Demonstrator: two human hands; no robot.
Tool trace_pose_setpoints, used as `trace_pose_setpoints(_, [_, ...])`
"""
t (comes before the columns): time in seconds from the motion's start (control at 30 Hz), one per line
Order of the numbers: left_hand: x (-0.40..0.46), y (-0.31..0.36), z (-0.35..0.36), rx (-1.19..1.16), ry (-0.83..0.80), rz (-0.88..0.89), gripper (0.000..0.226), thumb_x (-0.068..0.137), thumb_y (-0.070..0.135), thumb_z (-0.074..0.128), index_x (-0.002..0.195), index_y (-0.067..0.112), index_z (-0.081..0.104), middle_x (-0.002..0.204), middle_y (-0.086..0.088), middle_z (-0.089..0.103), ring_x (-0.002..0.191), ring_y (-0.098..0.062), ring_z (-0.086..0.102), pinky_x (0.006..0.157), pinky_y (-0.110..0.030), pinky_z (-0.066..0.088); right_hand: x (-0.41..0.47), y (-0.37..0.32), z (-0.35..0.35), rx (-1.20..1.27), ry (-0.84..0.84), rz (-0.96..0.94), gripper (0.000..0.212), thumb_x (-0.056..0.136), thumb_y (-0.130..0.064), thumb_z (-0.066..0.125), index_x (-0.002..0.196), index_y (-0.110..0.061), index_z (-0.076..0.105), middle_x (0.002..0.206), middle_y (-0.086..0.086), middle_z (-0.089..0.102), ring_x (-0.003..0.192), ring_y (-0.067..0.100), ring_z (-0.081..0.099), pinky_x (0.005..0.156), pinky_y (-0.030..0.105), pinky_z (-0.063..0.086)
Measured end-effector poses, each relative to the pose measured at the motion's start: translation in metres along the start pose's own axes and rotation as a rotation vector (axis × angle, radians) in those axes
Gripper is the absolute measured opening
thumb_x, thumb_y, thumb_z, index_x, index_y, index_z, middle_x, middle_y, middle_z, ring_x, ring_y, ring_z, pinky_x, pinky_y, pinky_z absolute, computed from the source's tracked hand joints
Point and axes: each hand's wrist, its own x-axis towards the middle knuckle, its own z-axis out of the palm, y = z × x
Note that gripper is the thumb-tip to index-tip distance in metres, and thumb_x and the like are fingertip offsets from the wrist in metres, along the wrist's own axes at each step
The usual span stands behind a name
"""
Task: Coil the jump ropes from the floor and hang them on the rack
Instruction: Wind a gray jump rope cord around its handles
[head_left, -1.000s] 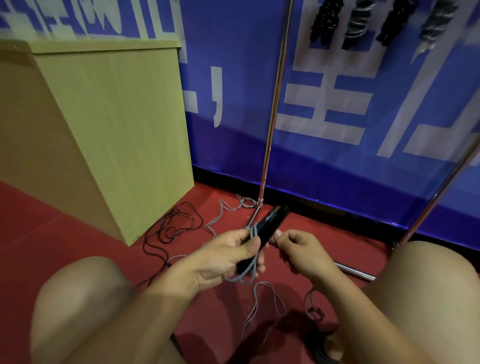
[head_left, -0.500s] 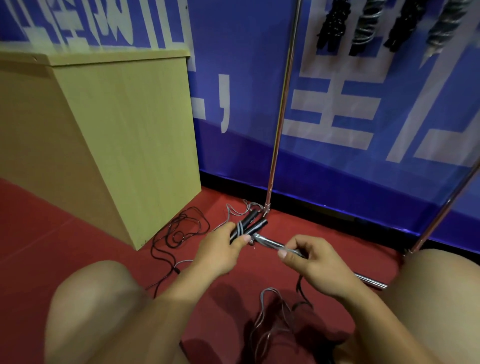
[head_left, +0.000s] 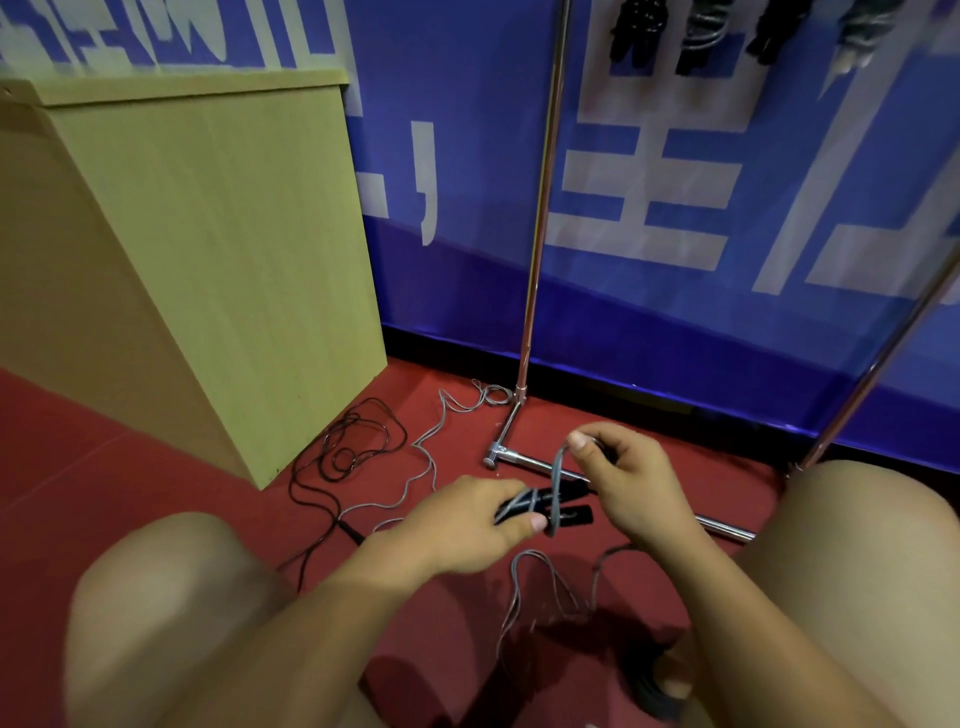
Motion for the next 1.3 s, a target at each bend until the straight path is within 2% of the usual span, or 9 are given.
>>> trace_pose_setpoints(0.1, [-0.012,0.011,-0.005,-0.072,0.009,0.138,0.028,0.093,0.057,0.053,0.094,0.03,0.06,0.072,0.007,0.06,0.065,-0.009,0.055,0.065,-0.034,0.047,0.004,0.004,-0.001,0.074,0.034,0.106,0.011,0.09,-0.027,0.069,0.082,-0.021,0.072,0.071,-0.012,0.069,0.067,-0.005,0.06,0.065,0.01,0.046])
trace_pose_setpoints(0.27, [-0.023,0.012,-0.018,-0.447,0.005,0.204,0.034,0.095,0.046,0.056,0.082,0.015,0.059,0.06,0.011,0.044,0.054,-0.006,0.041,0.054,-0.027,0.033,0.005,0.007,0.004,0.286,-0.175,0.416,0.018,0.087,-0.029,0.072,0.077,-0.014,0.068,0.061,-0.001,0.059,0.054,0.01,0.049,0.053,0.024,0.04])
trace_pose_setpoints(0.37, [-0.026,0.017,-0.023,-0.733,0.019,0.15,0.036,0.094,0.035,0.055,0.103,0.0,0.062,0.058,0.004,0.044,0.047,-0.007,0.037,0.045,-0.017,0.031,0.006,0.011,0.009,0.16,-0.195,0.399,0.01,0.089,-0.008,0.061,0.082,-0.007,0.068,0.059,0.007,0.056,0.047,0.014,0.046,0.046,0.023,0.032])
trace_pose_setpoints(0.47, [-0.023,0.02,-0.027,-0.883,0.145,0.064,0.034,0.092,0.025,0.057,0.101,-0.008,0.056,0.058,-0.003,0.043,0.043,-0.008,0.033,0.04,-0.017,0.028,0.001,0.007,0.016,0.088,-0.176,0.34,0.028,0.095,-0.026,0.06,0.075,-0.007,0.059,0.058,0.005,0.056,0.047,0.014,0.051,0.045,0.024,0.039])
trace_pose_setpoints(0.57, [-0.016,0.019,-0.031,-0.937,0.323,-0.087,0.017,0.099,0.012,0.054,0.086,0.0,0.053,0.062,-0.011,0.041,0.038,-0.008,0.029,0.038,-0.018,0.024,-0.005,0.001,0.019,0.105,-0.23,0.312,0.038,0.1,-0.037,0.051,0.069,-0.015,0.055,0.056,0.001,0.055,0.048,0.011,0.049,0.049,0.023,0.042])
trace_pose_setpoints(0.67, [-0.009,0.014,-0.033,-0.921,0.477,-0.166,0.023,0.099,0.013,0.053,0.077,0.01,0.052,0.065,-0.012,0.042,0.039,-0.01,0.03,0.038,-0.019,0.024,-0.006,0.001,0.018,0.017,-0.26,0.221,0.038,0.1,-0.038,0.05,0.073,-0.013,0.062,0.055,-0.004,0.054,0.052,0.007,0.049,0.054,0.021,0.044])
trace_pose_setpoints(0.8, [0.002,-0.001,-0.029,-0.881,0.562,-0.272,0.019,0.098,0.021,0.057,0.089,0.004,0.06,0.062,-0.005,0.047,0.041,-0.01,0.034,0.039,-0.02,0.028,-0.007,0.006,0.016,-0.022,-0.327,0.189,0.021,0.094,-0.032,0.063,0.08,-0.017,0.064,0.058,-0.007,0.055,0.055,0.008,0.047,0.056,0.026,0.043])
trace_pose_setpoints(0.97, [0.011,-0.022,-0.025,-0.509,0.612,-0.367,0.017,0.092,0.038,0.061,0.093,0.022,0.068,0.075,0.006,0.066,0.069,-0.018,0.061,0.067,-0.034,0.046,-0.005,0.003,0.009,-0.068,-0.219,0.157,0.023,0.089,-0.035,0.069,0.077,-0.016,0.065,0.057,-0.011,0.05,0.054,0.005,0.042,0.057,0.026,0.037])
trace_pose_setpoints(1.3, [0.01,-0.019,-0.015,0.018,0.328,-0.449,0.029,0.09,0.05,0.051,0.085,0.024,0.059,0.088,0.001,0.068,0.091,-0.029,0.065,0.073,-0.033,0.046,-0.009,-0.014,0.001,0.114,-0.2,0.038,0.025,0.088,-0.021,0.073,0.07,-0.005,0.064,0.056,-0.007,0.044,0.054,0.006,0.036,0.052,0.017,0.031])
